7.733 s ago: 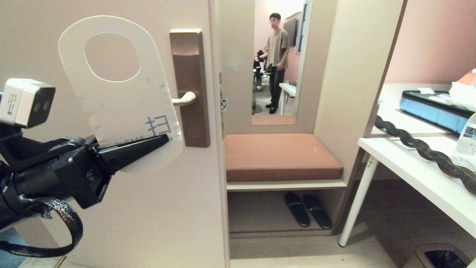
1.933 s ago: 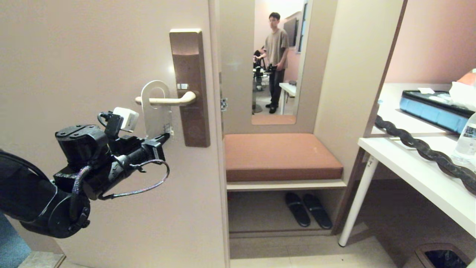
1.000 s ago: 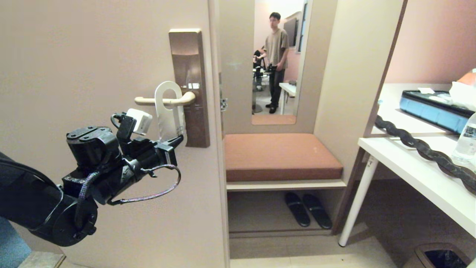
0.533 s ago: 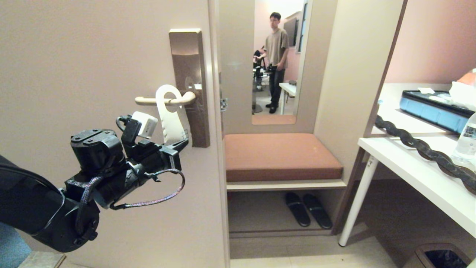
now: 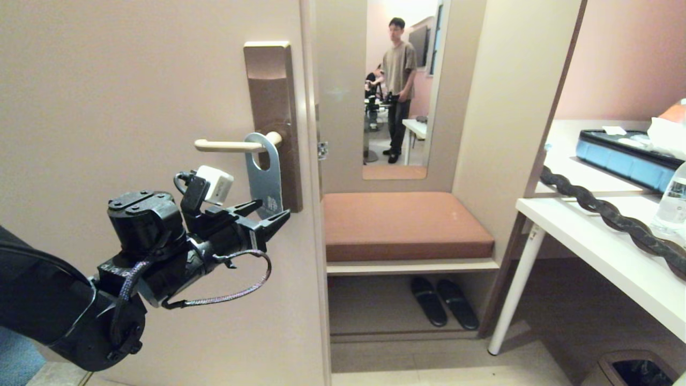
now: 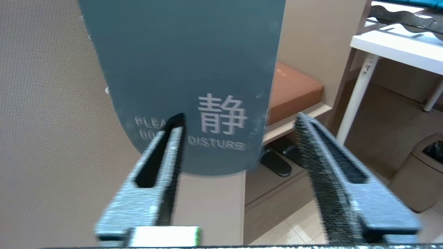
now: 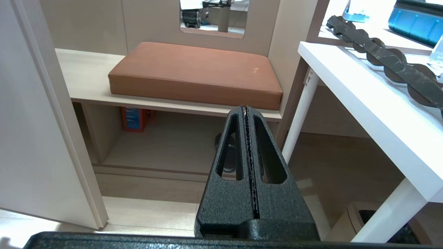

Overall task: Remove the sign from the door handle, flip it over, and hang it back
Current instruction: Hang the sign back with the other side facing out

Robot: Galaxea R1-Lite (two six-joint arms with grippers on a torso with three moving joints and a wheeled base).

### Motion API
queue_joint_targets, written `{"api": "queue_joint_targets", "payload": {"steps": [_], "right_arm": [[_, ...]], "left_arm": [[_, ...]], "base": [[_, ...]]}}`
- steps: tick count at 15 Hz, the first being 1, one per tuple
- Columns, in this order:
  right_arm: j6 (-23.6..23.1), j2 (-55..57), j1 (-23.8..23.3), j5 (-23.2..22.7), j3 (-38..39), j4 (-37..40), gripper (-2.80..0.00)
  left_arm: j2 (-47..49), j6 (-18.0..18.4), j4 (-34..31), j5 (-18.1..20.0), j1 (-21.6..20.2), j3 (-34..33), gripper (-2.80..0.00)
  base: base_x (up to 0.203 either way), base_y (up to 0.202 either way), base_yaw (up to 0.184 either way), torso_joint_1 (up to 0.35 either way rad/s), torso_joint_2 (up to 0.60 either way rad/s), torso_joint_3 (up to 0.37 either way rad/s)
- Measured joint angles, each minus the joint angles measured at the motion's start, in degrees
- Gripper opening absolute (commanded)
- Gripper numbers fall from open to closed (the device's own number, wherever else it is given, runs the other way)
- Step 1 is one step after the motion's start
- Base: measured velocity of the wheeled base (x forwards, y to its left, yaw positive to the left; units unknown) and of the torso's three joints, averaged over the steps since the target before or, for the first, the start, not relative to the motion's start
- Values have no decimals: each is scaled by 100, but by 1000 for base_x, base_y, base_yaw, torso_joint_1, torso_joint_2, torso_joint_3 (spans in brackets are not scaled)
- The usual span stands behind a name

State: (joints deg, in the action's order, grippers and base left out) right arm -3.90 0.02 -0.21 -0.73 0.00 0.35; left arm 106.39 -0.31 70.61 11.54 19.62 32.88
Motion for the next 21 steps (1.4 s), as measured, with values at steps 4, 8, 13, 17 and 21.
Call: {"api": "queue_joint_targets", "payload": {"steps": [4,8,13,17,21], "right_arm": [[-1,0,0,-6,0,0,-280],[-1,0,0,-3,0,0,-280],[-1,0,0,-2,0,-2,-280],[-1,0,0,-1,0,0,-280],[-3,0,0,-3,0,2,-280]], "left_arm": [[-79,-18,25,2,0,-189,0],[-200,-42,420,-5,-303,-457,0],[-250,-37,841,61,-829,-606,-280],[-215,-29,844,77,-870,-607,-280],[-92,-22,844,86,-870,-500,-280]], "base": [[0,0,0,0,0,0],[0,0,0,0,0,0],[0,0,0,0,0,0],[0,0,0,0,0,0],[0,0,0,0,0,0]]}}
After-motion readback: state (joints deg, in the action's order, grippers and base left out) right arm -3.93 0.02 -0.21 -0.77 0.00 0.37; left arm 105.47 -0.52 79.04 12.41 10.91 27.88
